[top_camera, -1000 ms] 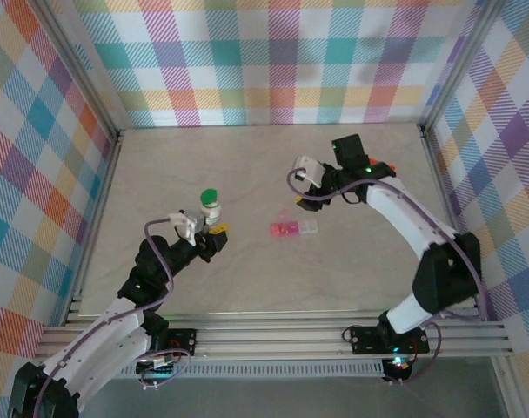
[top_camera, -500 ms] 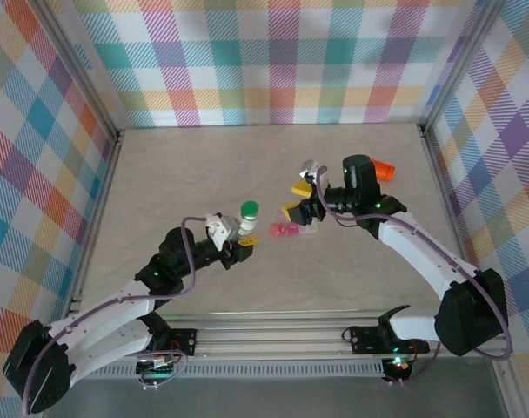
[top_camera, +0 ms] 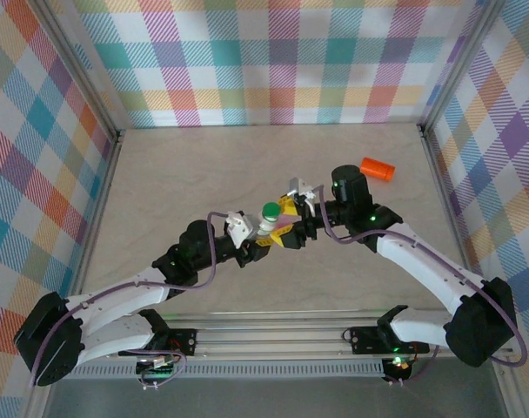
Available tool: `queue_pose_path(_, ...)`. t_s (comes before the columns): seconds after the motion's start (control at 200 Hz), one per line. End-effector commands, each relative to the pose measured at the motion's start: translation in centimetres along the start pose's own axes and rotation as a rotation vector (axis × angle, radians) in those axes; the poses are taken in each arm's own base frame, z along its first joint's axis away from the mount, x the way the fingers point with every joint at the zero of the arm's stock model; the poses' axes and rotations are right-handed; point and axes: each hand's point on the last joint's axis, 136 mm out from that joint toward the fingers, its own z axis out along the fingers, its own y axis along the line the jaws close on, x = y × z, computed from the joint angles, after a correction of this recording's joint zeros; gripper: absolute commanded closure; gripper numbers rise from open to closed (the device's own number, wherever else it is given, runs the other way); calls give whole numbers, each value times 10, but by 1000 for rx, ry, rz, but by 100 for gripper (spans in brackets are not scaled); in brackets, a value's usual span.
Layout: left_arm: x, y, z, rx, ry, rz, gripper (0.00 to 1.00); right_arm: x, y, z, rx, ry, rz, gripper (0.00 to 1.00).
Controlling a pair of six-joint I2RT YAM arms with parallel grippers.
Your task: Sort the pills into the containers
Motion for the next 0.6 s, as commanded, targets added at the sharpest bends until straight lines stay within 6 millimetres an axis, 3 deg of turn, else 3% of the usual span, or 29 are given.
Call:
queue_pose_path(0.0,-35,-12,2,49,-98,48,100,1,13,4,-67,7,-32,21)
queue_pose_path(0.29,-40,-27,5,111,-96,63,100,-4,23,5,-108,-3,-65,33)
queue_pose_path(0.44,-40,-32,8,133,-89,73,100,-5,27,7,-134,-5,-73,34)
queue_pose_path(0.595,-39,-37,10,148,-74,81,100,-6,31,9,-155,-10,-87,49)
